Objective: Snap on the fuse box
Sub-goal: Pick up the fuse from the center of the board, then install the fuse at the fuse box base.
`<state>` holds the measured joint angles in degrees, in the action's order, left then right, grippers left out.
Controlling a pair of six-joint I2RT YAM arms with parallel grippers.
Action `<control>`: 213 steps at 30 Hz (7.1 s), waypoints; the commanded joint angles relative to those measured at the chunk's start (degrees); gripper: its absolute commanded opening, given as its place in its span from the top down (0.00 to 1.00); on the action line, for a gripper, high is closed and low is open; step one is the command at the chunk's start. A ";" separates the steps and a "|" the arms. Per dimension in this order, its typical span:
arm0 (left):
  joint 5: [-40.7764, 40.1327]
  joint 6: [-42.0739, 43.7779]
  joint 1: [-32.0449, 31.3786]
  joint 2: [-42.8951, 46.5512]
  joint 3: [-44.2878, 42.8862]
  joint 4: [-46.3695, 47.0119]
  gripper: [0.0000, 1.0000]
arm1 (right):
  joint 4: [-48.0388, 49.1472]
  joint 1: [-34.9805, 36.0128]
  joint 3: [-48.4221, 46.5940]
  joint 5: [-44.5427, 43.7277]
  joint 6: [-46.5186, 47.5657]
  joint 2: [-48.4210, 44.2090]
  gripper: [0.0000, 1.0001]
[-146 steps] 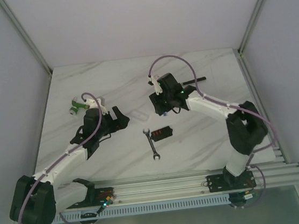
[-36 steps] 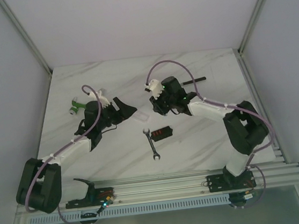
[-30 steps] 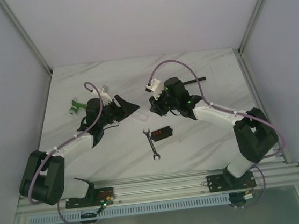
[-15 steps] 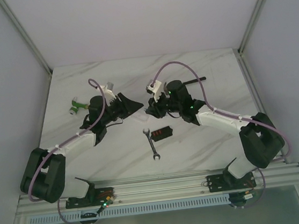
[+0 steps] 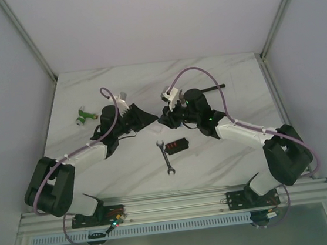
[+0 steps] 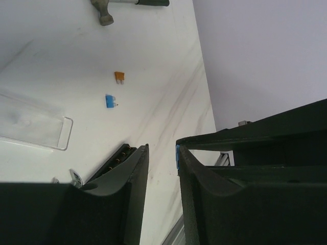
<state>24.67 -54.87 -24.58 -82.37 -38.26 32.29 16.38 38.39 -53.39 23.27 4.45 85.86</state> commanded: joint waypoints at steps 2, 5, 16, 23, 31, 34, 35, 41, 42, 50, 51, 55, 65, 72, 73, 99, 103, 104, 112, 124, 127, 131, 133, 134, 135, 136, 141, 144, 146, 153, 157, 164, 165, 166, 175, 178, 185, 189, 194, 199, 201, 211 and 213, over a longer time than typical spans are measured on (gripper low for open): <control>-0.23 -0.89 -0.31 -0.08 0.85 0.99 0.62 | 3.38 0.46 1.09 -0.96 -0.93 -1.74 0.77; 0.13 -1.58 -0.30 0.01 1.15 1.80 0.63 | 3.42 0.46 1.09 -1.01 -0.98 -1.62 0.76; 1.88 -3.49 -0.47 0.17 1.53 3.63 0.80 | 4.42 0.54 1.27 -1.14 -1.46 -1.14 0.76; 2.30 -4.42 -0.56 0.67 1.70 4.43 0.94 | 4.75 0.55 1.35 -1.56 -1.48 -1.31 0.75; -0.01 -6.10 -0.58 3.92 2.54 4.72 1.00 | 4.90 0.54 0.81 -1.87 -4.20 -1.93 0.63; -1.85 -7.19 -0.55 5.45 3.12 5.84 1.00 | 6.88 0.46 1.25 -2.65 -8.69 -3.32 0.53; -2.43 -7.71 -0.56 5.92 3.39 6.42 1.00 | 7.55 0.39 1.26 -2.85 -10.95 -3.80 0.52; -5.81 -11.30 -0.58 8.99 5.87 11.44 1.00 | 20.38 -0.05 6.47 -2.32 -29.91 -6.63 0.49; -6.08 -11.78 -0.56 9.36 6.24 12.06 1.00 | 22.39 -0.07 7.40 -2.45 -32.79 -6.89 0.49; -7.94 -16.55 -0.56 12.88 9.57 18.06 1.00 | 35.79 -0.25 12.78 -5.82 -47.95 -7.80 0.54; -8.12 -17.34 -0.51 13.33 10.01 19.18 1.00 | 36.90 -0.29 13.16 -6.20 -49.29 -7.50 0.56; -8.42 -19.48 -0.62 14.93 11.00 21.61 1.00 | 44.19 -0.33 14.44 -5.94 -55.31 -5.65 0.61; -8.95 -22.19 -1.42 16.37 12.28 26.75 1.00 | 55.79 -0.25 13.68 -3.05 -65.66 0.22 0.65; -8.96 -23.55 -1.84 16.18 12.67 29.13 1.00 | 56.34 -0.25 13.76 -2.66 -65.88 0.61 0.68; -9.08 -23.67 -1.84 16.17 12.72 29.26 1.00 | 56.32 -0.24 13.67 -2.53 -65.88 0.74 0.69; -10.76 -19.97 -2.23 16.02 13.97 23.20 0.87 | 44.97 -0.16 10.23 2.23 -58.14 -0.85 1.00; -11.56 -13.99 -2.23 17.79 13.68 15.24 0.78 | 28.55 -0.14 9.64 -1.18 -49.24 -5.75 1.00; -11.68 -12.27 -2.23 18.06 13.52 12.35 0.74 | 24.48 -0.16 9.54 -2.95 -47.15 -7.20 1.00; -8.23 -1.98 -2.23 16.00 11.34 -0.36 0.61 | -10.75 0.79 3.94 -14.83 -33.77 -13.51 1.00; -1.41 3.44 -4.11 5.70 7.80 -6.99 0.42 | -39.50 6.20 -5.81 -31.68 -30.26 -7.25 1.00; -0.64 3.75 -5.01 3.31 7.50 -7.28 0.40 | -43.38 8.14 -7.97 -35.61 -30.36 -4.05 1.00; 1.40 3.12 -5.32 -0.57 7.26 -6.13 0.38 | -46.29 10.01 -10.77 -38.56 -30.51 0.69 1.00; 1.88 2.97 -5.39 -1.94 6.85 -6.29 0.37 | -47.10 10.65 -11.92 -39.24 -30.29 2.87 1.00; 2.14 2.99 -5.40 -2.56 6.62 -6.32 0.37 | -47.26 11.08 -12.52 -39.67 -30.16 4.33 1.00; 2.34 2.94 -5.46 -3.03 6.42 -6.38 0.36 | -47.50 11.24 -13.04 -40.07 -29.88 5.19 1.00; 2.42 2.94 -5.53 -3.61 6.18 -6.49 0.35 | -47.83 11.46 -13.57 -40.41 -29.73 6.05 1.00; 3.12 2.83 -6.13 -5.79 4.77 -6.80 0.34 | -49.27 11.86 -15.75 -41.93 -28.90 9.15 1.00; 3.64 2.82 -6.26 -7.22 4.11 -6.82 0.34 | -49.38 11.92 -16.57 -42.02 -28.64 10.64 1.00; 4.12 2.75 -6.25 -8.27 3.63 -6.96 0.36 | -49.35 11.96 -17.10 -41.61 -28.62 11.45 1.00; 5.27 2.31 -6.37 -10.47 3.15 -6.65 0.46 | -49.26 12.14 -17.97 -40.87 -28.09 13.39 1.00; 5.39 2.18 -6.36 -11.00 3.13 -6.65 0.48 | -49.28 12.22 -18.23 -40.67 -27.92 13.95 1.00; 5.74 1.96 -6.31 -11.84 3.02 -6.37 0.49 | -48.52 12.29 -18.24 -40.32 -27.74 14.72 1.00; 5.73 1.88 -6.35 -11.95 3.08 -6.41 0.49 | -48.44 12.27 -18.16 -40.32 -27.74 14.71 1.00; 5.68 1.83 -6.36 -12.01 3.02 -6.42 0.49 | -48.28 12.32 -18.16 -40.24 -27.74 14.88 1.00; 5.63 1.27 -6.52 -12.85 3.07 -5.86 0.49 | -47.76 12.67 -17.88 -40.32 -27.94 15.55 1.00; 5.65 1.17 -6.67 -13.15 2.94 -5.81 0.49 | -47.51 12.80 -17.88 -40.16 -28.07 15.66 1.00; 5.68 0.91 -6.88 -13.91 2.59 -5.59 0.49 | -47.61 13.11 -17.73 -40.85 -28.37 15.78 1.00; 5.54 0.90 -6.86 -13.77 2.50 -5.93 0.49 | -48.66 13.21 -18.00 -42.58 -28.77 15.59 1.00; 5.44 0.86 -6.89 -13.91 2.34 -6.15 0.49 | -49.09 13.42 -18.40 -43.55 -28.88 14.36 1.00; 5.43 0.73 -6.89 -13.96 2.38 -6.20 0.49 | -49.33 13.54 -18.38 -43.93 -29.05 14.66 1.00; 5.48 0.69 -6.89 -14.00 2.36 -6.19 0.49 | -49.05 13.54 -18.27 -43.65 -29.12 15.06 1.00; 5.42 0.71 -6.89 -13.96 2.53 -6.37 0.49 | -47.34 13.72 -17.56 -42.28 -29.57 15.61 1.00; 5.48 0.70 -6.85 -13.92 2.58 -6.28 0.49 | -47.26 13.79 -17.42 -42.30 -29.69 15.82 1.00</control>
<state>29.58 -53.93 -31.20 -95.74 -34.65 25.76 -31.35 51.64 -69.82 -18.46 -24.21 100.68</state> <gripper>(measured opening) 0.513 0.107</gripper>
